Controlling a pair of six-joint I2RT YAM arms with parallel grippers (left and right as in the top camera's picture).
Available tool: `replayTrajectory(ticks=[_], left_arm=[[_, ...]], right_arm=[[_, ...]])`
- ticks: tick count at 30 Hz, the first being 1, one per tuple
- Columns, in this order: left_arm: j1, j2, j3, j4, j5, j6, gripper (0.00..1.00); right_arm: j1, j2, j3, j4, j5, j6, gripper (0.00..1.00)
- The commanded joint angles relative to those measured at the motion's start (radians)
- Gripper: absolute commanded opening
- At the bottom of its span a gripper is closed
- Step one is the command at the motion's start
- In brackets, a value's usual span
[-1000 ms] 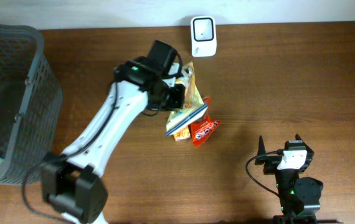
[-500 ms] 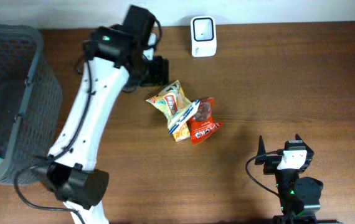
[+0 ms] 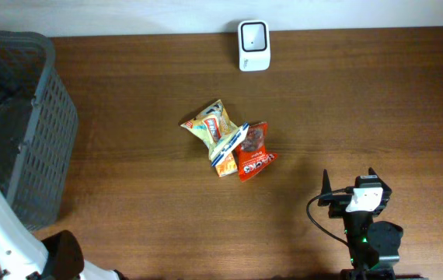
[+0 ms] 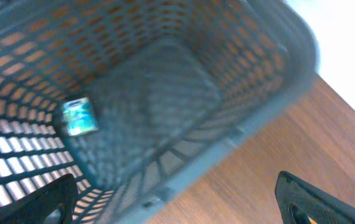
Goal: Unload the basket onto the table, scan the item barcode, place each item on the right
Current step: 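Grasp the green Kleenex tissue pack and place it beside the pile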
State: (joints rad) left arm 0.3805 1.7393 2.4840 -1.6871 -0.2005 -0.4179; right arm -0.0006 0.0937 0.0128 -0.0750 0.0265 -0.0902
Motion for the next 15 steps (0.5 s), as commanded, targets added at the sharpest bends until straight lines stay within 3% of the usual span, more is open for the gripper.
replayTrajectory(ticks=[1, 6, 9, 11, 13, 15], left_arm=[[0.122, -0.003, -0.044, -0.001, -0.007, -0.094, 0.99], [0.282, -0.003, -0.222, 0.058, -0.026, -0.173, 0.99], [0.286, -0.003, -0.27, 0.166, -0.056, -0.172, 0.99], [0.286, 0.005, -0.278, 0.153, -0.079, -0.179, 0.99], [0.288, 0.007, -0.37, 0.101, -0.238, -0.32, 0.99], [0.291, 0.007, -0.517, 0.174, -0.237, -0.33, 0.99]], right_arm=[[0.007, -0.006, -0.007, -0.004, 0.008, -0.007, 0.98], [0.007, -0.006, -0.007, -0.004, 0.008, -0.007, 0.99], [0.007, -0.006, -0.007, -0.004, 0.008, -0.007, 0.98], [0.007, -0.006, -0.007, -0.004, 0.008, -0.007, 0.98], [0.007, -0.006, -0.007, -0.004, 0.008, -0.007, 0.98], [0.007, -0.006, -0.007, -0.004, 0.008, -0.007, 0.98]])
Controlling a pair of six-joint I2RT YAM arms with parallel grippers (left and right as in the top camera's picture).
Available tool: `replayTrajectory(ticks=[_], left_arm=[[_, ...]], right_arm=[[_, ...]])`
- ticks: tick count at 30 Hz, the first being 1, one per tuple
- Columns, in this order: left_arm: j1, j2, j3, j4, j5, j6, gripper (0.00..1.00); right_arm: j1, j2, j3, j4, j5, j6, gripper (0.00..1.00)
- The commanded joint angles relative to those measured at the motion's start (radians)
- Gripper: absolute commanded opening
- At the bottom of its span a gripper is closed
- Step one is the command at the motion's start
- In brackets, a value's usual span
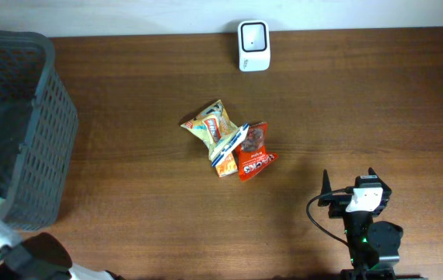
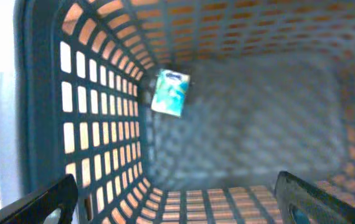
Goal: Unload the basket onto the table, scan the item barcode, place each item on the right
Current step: 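Grasp the green Kleenex tissue pack and place it beside the pile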
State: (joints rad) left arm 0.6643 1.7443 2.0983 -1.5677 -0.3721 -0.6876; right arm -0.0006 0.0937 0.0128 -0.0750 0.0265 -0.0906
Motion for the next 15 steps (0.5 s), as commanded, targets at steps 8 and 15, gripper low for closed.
replayTrajectory(ticks=[8, 15], left_arm=[[0.072, 0.006, -0.545, 0.489, -0.033, 0.024, 0.99], [0.072, 0.008, -0.657, 0.68, 0.088, 0.318, 0.96]], right_arm=[[0.007, -0.006, -0.007, -0.004, 0.008, -0.007, 0.98], [0.007, -0.006, -0.007, -0.004, 0.008, -0.007, 0.98]])
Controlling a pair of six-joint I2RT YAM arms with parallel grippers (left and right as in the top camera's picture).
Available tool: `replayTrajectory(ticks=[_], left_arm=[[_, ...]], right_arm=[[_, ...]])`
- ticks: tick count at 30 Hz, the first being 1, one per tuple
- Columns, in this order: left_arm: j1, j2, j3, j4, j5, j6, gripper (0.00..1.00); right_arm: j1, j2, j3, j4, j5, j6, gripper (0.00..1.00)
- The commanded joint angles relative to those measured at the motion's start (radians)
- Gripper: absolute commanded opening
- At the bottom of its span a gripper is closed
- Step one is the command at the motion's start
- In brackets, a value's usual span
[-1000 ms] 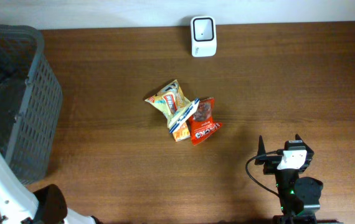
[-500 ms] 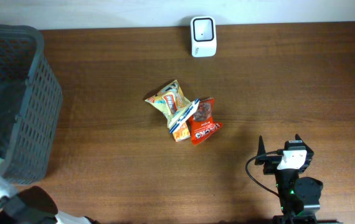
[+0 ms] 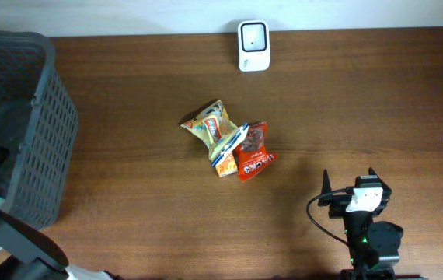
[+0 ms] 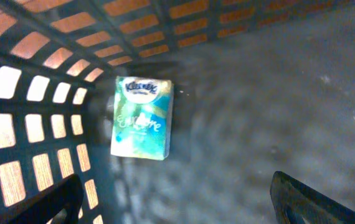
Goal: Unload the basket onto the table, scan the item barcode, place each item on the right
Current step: 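Grasp the green Kleenex tissue pack and place it beside the pile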
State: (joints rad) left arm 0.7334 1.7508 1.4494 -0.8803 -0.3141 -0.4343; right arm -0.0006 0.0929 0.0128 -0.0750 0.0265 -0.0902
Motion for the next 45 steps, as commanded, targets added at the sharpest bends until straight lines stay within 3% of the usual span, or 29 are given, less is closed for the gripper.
replayTrajectory(ticks=[1, 3, 5, 6, 8, 9, 11, 14, 18, 21, 22, 23, 25, 27, 32, 37, 38, 41, 45], left_arm=[[0.003, 0.001, 0.0, -0.019, 0.031, 0.051, 0.95], [0.004, 0.001, 0.061, -0.066, 0.035, 0.046, 0.87], [0.004, 0.001, 0.208, -0.156, 0.064, 0.047, 0.86], [0.003, 0.001, 0.253, -0.176, 0.092, 0.053, 0.79], [0.0, 0.009, 0.259, -0.166, 0.112, 0.114, 0.71], [0.0, 0.03, 0.259, -0.13, 0.208, 0.223, 0.69], [0.0, 0.06, 0.258, -0.105, 0.285, 0.295, 0.76], [0.008, 0.077, 0.209, -0.1, 0.285, 0.33, 0.73], [0.008, 0.143, 0.15, -0.059, 0.286, 0.362, 0.77], [0.01, 0.181, 0.15, -0.065, 0.271, 0.36, 0.8], [0.013, 0.187, 0.149, -0.081, 0.229, 0.351, 0.73], [0.019, 0.206, 0.148, -0.112, 0.14, 0.282, 0.71], [0.036, 0.232, 0.148, -0.141, 0.114, 0.234, 0.7], [0.082, 0.241, 0.148, -0.161, 0.058, 0.105, 0.74], [0.146, 0.3, 0.148, -0.142, 0.101, 0.106, 0.74], [0.148, 0.36, 0.148, -0.154, 0.107, 0.106, 0.59], [0.148, 0.36, 0.148, -0.153, 0.108, 0.106, 0.49], [0.147, 0.359, 0.151, -0.155, 0.109, 0.106, 0.0], [0.146, 0.359, 0.278, -0.273, 0.151, 0.105, 0.0]], right_arm=[[0.007, -0.005, -0.007, -0.004, 0.008, -0.007, 0.98], [0.007, -0.005, -0.007, -0.004, 0.008, -0.007, 0.98], [0.007, -0.005, -0.007, -0.004, 0.008, -0.007, 0.98], [0.007, -0.005, -0.007, -0.004, 0.008, -0.007, 0.98], [0.007, -0.005, -0.007, -0.004, 0.008, -0.007, 0.98], [0.007, -0.005, -0.007, -0.004, 0.008, -0.007, 0.98], [0.007, -0.005, -0.007, -0.004, 0.008, -0.007, 0.98], [0.007, -0.005, -0.007, -0.004, 0.008, -0.007, 0.98], [0.007, -0.005, -0.007, -0.004, 0.008, -0.007, 0.99], [0.007, -0.005, -0.007, -0.004, 0.008, -0.007, 0.98], [0.007, -0.005, -0.007, -0.004, 0.008, -0.007, 0.98], [0.007, -0.005, -0.007, -0.004, 0.008, -0.007, 0.98], [0.007, -0.005, -0.007, -0.004, 0.008, -0.007, 0.98], [0.007, -0.005, -0.007, -0.004, 0.008, -0.007, 0.98], [0.007, -0.005, -0.007, -0.004, 0.008, -0.007, 0.99], [0.007, -0.005, -0.007, -0.004, 0.008, -0.007, 0.98], [0.007, -0.005, -0.007, -0.004, 0.008, -0.007, 0.98], [0.007, -0.005, -0.007, -0.004, 0.008, -0.007, 0.98], [0.007, -0.005, -0.007, -0.004, 0.008, -0.007, 0.99]])
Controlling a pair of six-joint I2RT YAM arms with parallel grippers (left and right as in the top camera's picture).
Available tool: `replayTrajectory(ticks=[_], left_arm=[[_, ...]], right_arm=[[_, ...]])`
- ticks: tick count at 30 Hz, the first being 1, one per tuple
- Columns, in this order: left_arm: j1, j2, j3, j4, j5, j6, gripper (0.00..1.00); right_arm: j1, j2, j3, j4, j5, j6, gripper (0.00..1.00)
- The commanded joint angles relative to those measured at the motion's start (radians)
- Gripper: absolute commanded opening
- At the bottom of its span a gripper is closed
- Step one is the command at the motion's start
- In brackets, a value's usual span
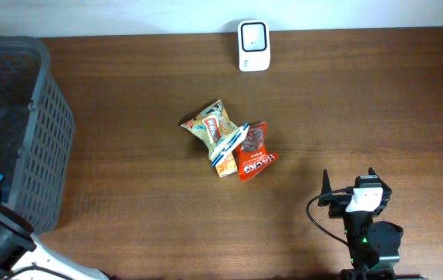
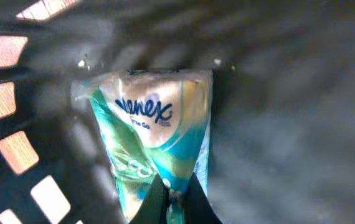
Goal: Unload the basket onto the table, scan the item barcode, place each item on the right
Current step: 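Grasp the green Kleenex tissue pack and place it beside the pile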
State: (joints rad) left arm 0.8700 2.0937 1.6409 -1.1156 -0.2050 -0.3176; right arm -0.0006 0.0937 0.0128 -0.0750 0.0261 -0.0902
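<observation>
A teal and white Kleenex tissue pack lies on the floor of the grey basket. My left gripper is down inside the basket, its two dark fingers pinched together on the pack's near end. From overhead only a dark bit of that gripper with a speck of teal shows. The white barcode scanner stands at the table's far edge. My right gripper rests near the front right, open and holding nothing.
Several snack packets, yellow, orange and red, lie in a heap at mid-table. The basket's lattice walls rise close on the left of the tissue pack. The left arm's white body fills the front left corner.
My left gripper was open a little above the tissue pack; now it is lower and shut on the pack's near end. The right arm and the snack heap have not moved.
At first the left wrist looked over the basket's rim with the tissue pack small inside. Then it was above the basket's mouth, then down near the pack with its fingers wide apart. Now the fingers are shut on the pack.
</observation>
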Motion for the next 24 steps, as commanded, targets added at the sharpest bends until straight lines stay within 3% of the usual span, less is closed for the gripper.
replayTrajectory(ticks=[1, 4, 9, 13, 17, 24], left_arm=[[0.01, 0.009, 0.169, -0.089, 0.1, -0.011, 0.0], [-0.013, -0.105, 0.327, -0.167, 0.214, -0.012, 0.0], [-0.107, -0.412, 0.337, -0.154, 0.293, -0.034, 0.0], [-0.222, -0.476, 0.337, -0.162, 0.318, -0.033, 0.0], [-0.467, -0.492, 0.337, -0.161, 0.472, 0.005, 0.0], [-0.925, -0.471, 0.336, -0.136, 0.471, 0.088, 0.0]], right_arm=[[0.007, -0.006, -0.007, -0.004, 0.008, -0.007, 0.98], [0.007, -0.006, -0.007, -0.004, 0.008, -0.007, 0.98], [0.007, -0.006, -0.007, -0.004, 0.008, -0.007, 0.98], [0.007, -0.006, -0.007, -0.004, 0.008, -0.007, 0.98], [0.007, -0.006, -0.007, -0.004, 0.008, -0.007, 0.99], [0.007, -0.006, -0.007, -0.004, 0.008, -0.007, 0.98]])
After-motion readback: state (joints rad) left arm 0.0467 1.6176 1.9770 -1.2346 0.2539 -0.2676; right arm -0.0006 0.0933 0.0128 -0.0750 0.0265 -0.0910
